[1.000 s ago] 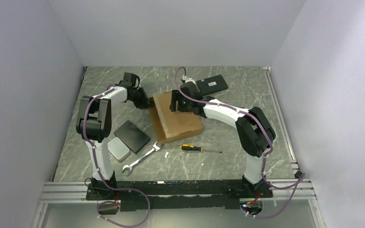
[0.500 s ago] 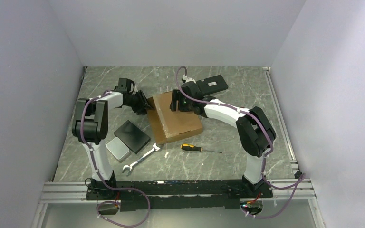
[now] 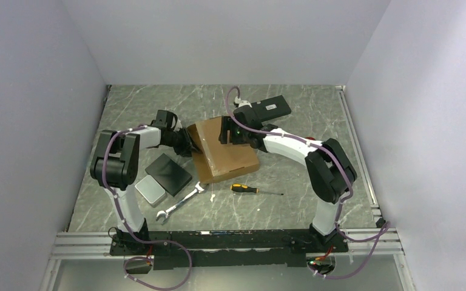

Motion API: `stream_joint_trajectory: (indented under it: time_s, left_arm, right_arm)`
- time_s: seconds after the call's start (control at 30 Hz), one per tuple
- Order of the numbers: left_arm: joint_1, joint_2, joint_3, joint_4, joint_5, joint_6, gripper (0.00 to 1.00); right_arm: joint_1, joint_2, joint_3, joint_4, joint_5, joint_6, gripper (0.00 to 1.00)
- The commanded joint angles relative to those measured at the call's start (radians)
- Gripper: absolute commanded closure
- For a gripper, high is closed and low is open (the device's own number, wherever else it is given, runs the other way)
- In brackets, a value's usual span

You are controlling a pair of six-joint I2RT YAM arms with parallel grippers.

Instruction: Unpack the express box

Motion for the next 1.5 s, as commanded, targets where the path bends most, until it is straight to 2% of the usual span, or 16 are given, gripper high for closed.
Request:
stream_joint_trajectory:
  time_s: [0.0,0.17,0.23,0.43,0.57,0.83,1.07,1.23,1.3,1.47]
  left_arm:
    - [-0.012,-0.035,-0.025,0.025,0.003,0.002,0.76]
    - [-0.012,-0.117,-0.022,-0.038,-0.017,0.035,0.96]
    - [-0.012,-0.161,-0.007,-0.081,-0.029,0.056,1.00]
    - [-0.012,-0.266,0.098,-0.239,-0.040,0.129,1.00]
    - [-0.012,-0.307,0.197,-0.399,-0.077,0.206,1.00]
    - [-0.012,-0.313,0.442,-0.692,-0.206,0.352,1.00]
    - [-0.012,-0.304,0.571,-0.817,-0.266,0.419,1.00]
    - [-0.018,-0.290,0.642,-0.853,-0.254,0.427,1.00]
    - [-0.023,-0.284,0.671,-0.866,-0.255,0.422,1.00]
    - [-0.044,-0.262,0.723,-0.883,-0.263,0.415,1.00]
  right_arm:
    - [0.012,-0.062,-0.010,-0.043,0.055,-0.034,0.24]
    - [0.054,-0.106,0.010,-0.108,0.152,-0.086,0.15]
    - [0.080,-0.120,0.017,-0.135,0.199,-0.109,0.11]
    - [0.130,-0.147,0.057,-0.221,0.243,-0.132,0.07]
    - [0.121,-0.202,0.036,-0.193,0.164,-0.100,0.05]
    - [0.024,-0.269,-0.022,-0.121,-0.053,0.015,0.05]
    - [-0.064,-0.354,-0.184,0.152,-0.290,0.197,0.04]
    - [-0.056,-0.370,-0.194,0.281,-0.399,0.260,0.02]
    - [-0.038,-0.365,-0.170,0.267,-0.389,0.249,0.00]
    - [0.051,-0.347,-0.063,0.153,-0.251,0.166,0.00]
